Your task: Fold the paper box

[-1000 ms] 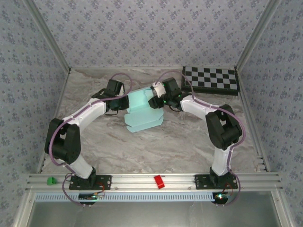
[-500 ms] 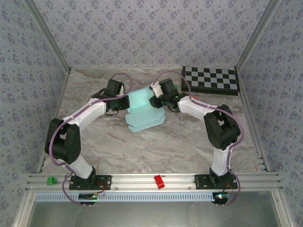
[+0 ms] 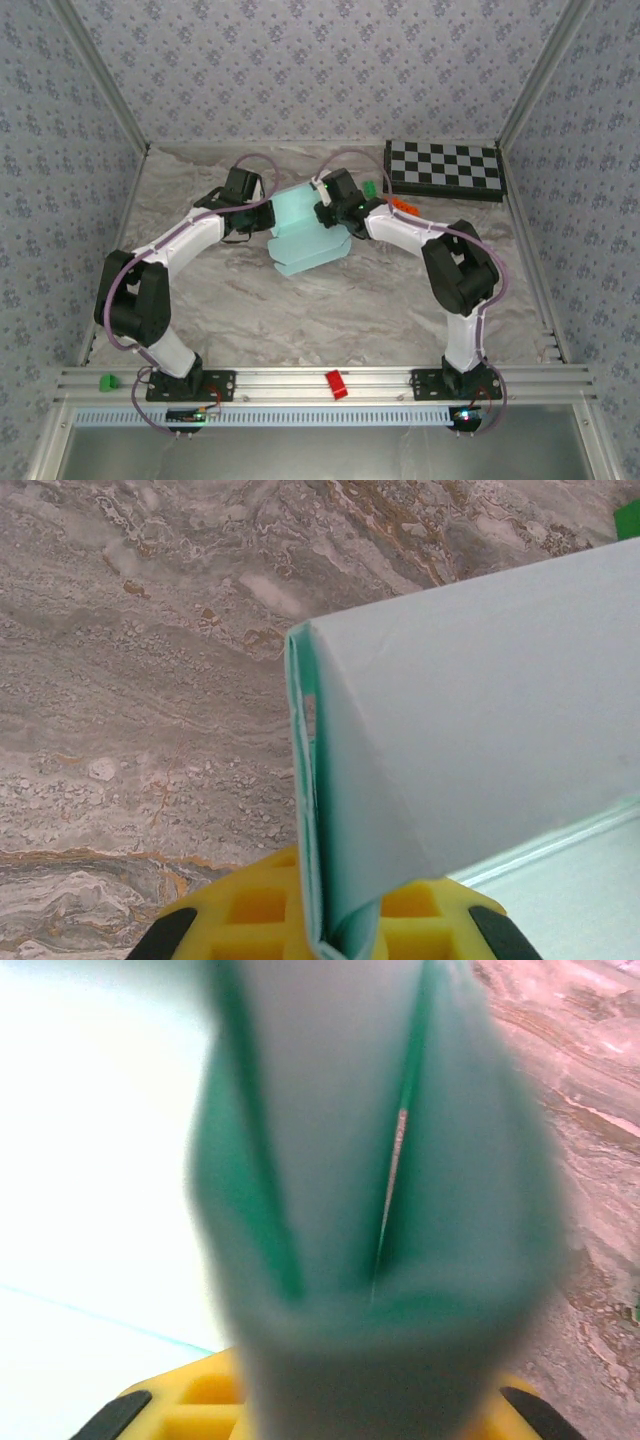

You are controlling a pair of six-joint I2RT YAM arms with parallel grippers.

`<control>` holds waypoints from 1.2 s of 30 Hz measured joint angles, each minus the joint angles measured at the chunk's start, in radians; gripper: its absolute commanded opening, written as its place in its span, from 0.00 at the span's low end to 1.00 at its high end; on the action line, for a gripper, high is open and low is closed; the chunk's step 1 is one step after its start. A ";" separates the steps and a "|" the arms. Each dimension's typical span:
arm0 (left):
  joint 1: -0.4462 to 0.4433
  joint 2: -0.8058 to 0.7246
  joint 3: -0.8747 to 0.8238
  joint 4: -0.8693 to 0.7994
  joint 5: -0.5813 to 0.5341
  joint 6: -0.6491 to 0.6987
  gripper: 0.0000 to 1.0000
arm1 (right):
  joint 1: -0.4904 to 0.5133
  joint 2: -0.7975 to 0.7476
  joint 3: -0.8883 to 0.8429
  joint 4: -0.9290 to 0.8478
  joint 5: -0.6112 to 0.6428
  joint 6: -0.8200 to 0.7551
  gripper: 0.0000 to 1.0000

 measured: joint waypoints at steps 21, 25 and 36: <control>-0.001 0.000 0.006 0.010 0.008 -0.007 0.00 | 0.080 0.043 0.082 -0.097 0.321 0.050 0.17; -0.001 0.002 0.006 0.012 0.008 -0.014 0.00 | 0.080 0.057 0.111 -0.121 0.342 0.063 0.13; -0.001 0.008 0.007 0.012 0.003 -0.022 0.00 | 0.086 0.098 0.180 -0.183 0.385 0.088 0.06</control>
